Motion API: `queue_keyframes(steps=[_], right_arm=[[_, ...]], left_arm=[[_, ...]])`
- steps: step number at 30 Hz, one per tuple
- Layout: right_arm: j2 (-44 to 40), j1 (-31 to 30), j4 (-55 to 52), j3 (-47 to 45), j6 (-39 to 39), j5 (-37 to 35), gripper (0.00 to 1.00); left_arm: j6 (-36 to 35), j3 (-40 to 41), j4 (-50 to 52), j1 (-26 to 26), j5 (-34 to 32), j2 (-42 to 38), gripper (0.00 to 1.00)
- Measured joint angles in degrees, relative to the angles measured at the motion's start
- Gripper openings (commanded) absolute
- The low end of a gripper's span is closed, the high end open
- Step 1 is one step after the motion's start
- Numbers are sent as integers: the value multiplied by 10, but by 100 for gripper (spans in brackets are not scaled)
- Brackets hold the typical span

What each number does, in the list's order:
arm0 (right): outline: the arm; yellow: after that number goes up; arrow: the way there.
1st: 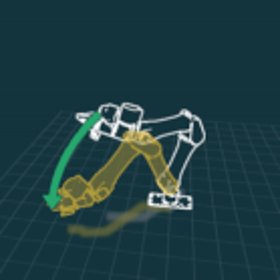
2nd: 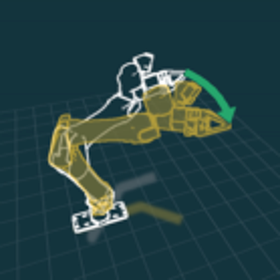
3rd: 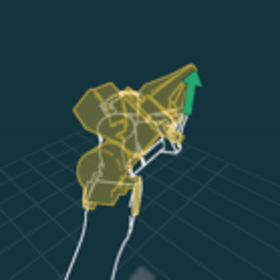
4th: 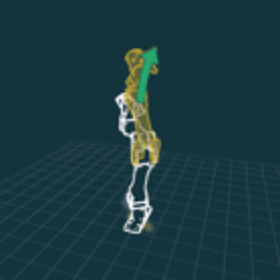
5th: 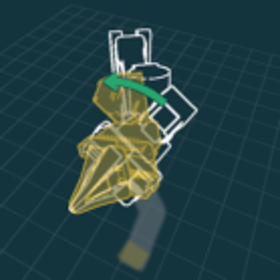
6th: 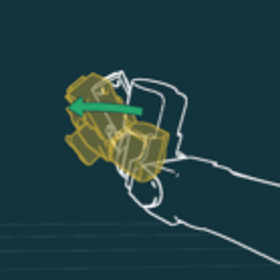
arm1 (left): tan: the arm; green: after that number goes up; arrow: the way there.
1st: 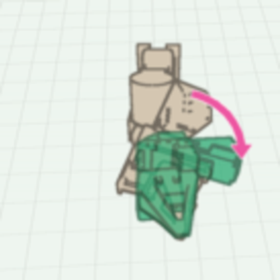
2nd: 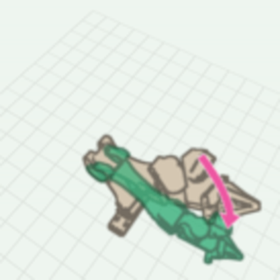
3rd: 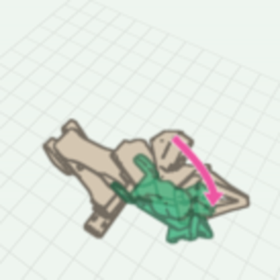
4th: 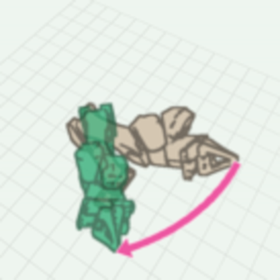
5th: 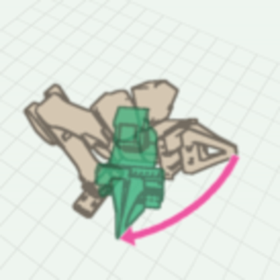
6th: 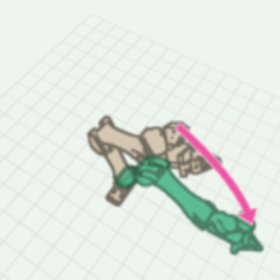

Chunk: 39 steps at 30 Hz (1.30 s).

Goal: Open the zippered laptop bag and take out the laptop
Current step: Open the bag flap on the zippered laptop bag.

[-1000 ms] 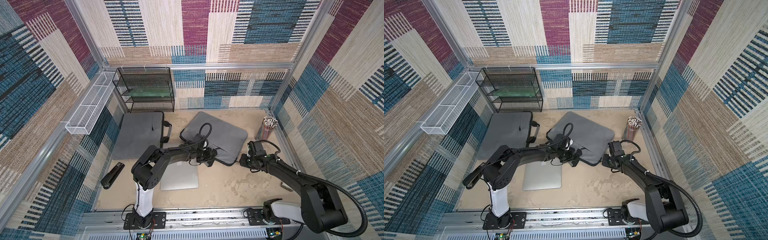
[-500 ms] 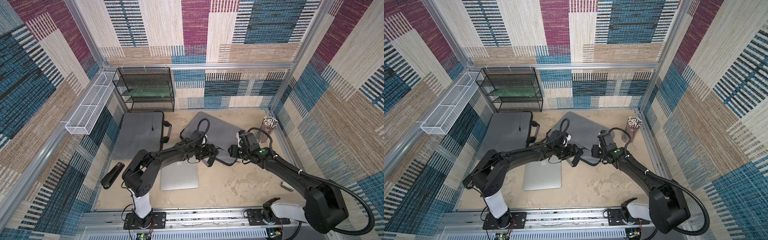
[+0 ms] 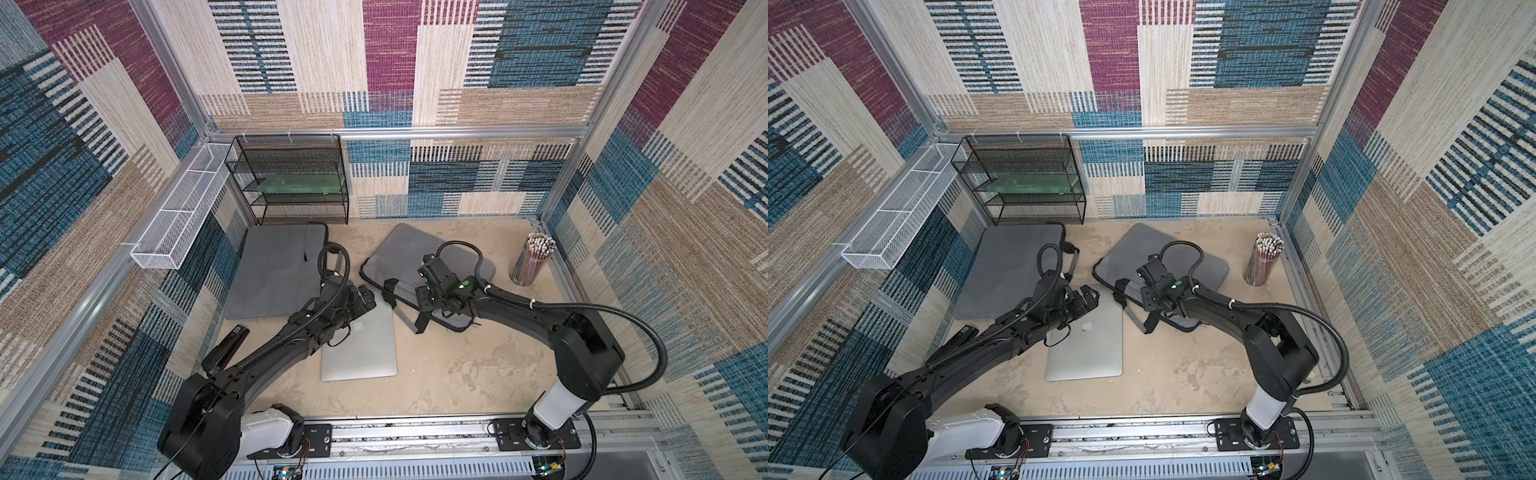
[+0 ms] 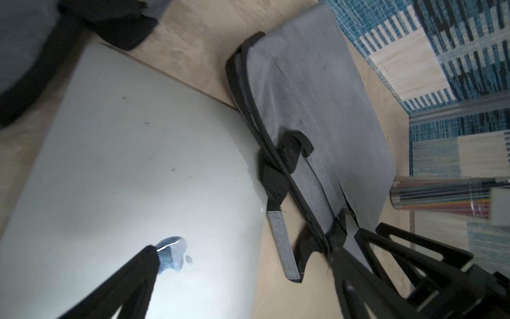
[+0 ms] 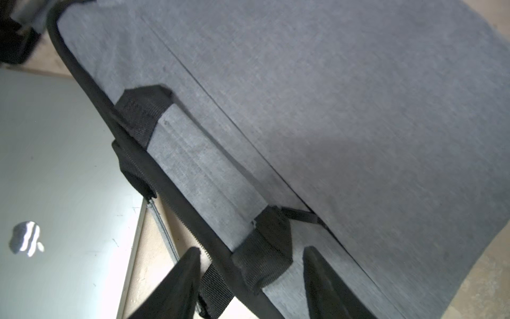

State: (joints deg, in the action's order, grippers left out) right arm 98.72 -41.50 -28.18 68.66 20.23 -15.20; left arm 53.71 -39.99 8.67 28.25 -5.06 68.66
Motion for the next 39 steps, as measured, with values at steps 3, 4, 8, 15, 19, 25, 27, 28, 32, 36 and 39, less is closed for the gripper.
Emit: queue_keyframes(steps=[3,4,8,15,19,25,27,28,32,36,39], right_arm=[[40,-21,-13,26,-15,-27,64],[51,-26,-18,33,-23,-35,65],[83,-36,-34,50,-31,-64,69],[113,-42,-57,59,-30,-124,68],[124,-44,-65,59,-21,-157,69],[137,-51,-72,59,-17,-185,61],[139,-51,-72,59,-16,-190,55],[141,-51,-72,59,-16,-195,49],[143,-50,-72,59,-11,-211,20],[139,-46,-73,61,-6,-228,0],[128,-42,-73,63,-3,-232,0]], left_arm=[[13,32,-8,-16,-23,-32,95],[19,39,-11,-21,-25,-39,94],[32,56,-29,-42,-24,-46,93],[85,101,-109,-60,10,-21,95],[108,94,-128,-64,30,5,96],[108,54,-126,-63,61,40,96],[107,42,-120,-63,71,50,96],[106,36,-115,-63,73,55,96],[105,23,-104,-63,87,72,95],[103,14,-101,-63,102,88,95],[101,6,-100,-63,117,100,94]])
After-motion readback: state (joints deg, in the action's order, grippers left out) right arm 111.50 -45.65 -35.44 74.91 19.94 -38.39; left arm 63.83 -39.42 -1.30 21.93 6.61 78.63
